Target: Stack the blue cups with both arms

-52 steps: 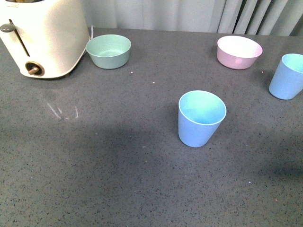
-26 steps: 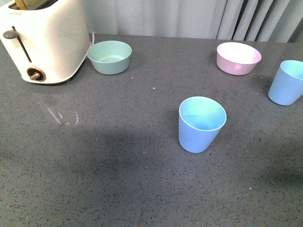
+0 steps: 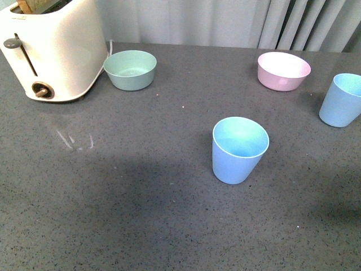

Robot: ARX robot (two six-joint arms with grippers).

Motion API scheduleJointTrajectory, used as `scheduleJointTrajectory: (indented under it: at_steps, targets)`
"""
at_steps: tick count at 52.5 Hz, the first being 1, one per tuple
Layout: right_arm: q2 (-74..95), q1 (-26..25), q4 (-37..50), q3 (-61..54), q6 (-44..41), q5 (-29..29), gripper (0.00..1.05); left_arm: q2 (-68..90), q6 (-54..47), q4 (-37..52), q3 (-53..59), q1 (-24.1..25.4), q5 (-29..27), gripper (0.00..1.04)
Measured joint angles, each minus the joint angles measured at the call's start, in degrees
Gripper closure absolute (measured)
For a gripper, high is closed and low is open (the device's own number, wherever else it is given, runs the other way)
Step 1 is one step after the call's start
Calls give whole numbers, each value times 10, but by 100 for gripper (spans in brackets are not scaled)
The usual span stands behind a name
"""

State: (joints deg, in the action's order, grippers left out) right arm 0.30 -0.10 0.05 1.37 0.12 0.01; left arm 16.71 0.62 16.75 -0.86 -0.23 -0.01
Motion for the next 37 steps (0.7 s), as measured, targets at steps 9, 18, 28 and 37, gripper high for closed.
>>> scheduleJointTrajectory:
  at_steps: [9,18,28,37]
  targets:
    - [0,0,0,0,0,0,9,-39,0,-39,0,0,0,103]
    - [0,0,0,0,0,0,9,-89,0,-97,0,0,0,103]
    - [0,0,0,0,0,0,9,-162,0,-166,0,0,0,103]
    - [0,0,0,0,0,0,9,-162,0,-167,0,0,0,103]
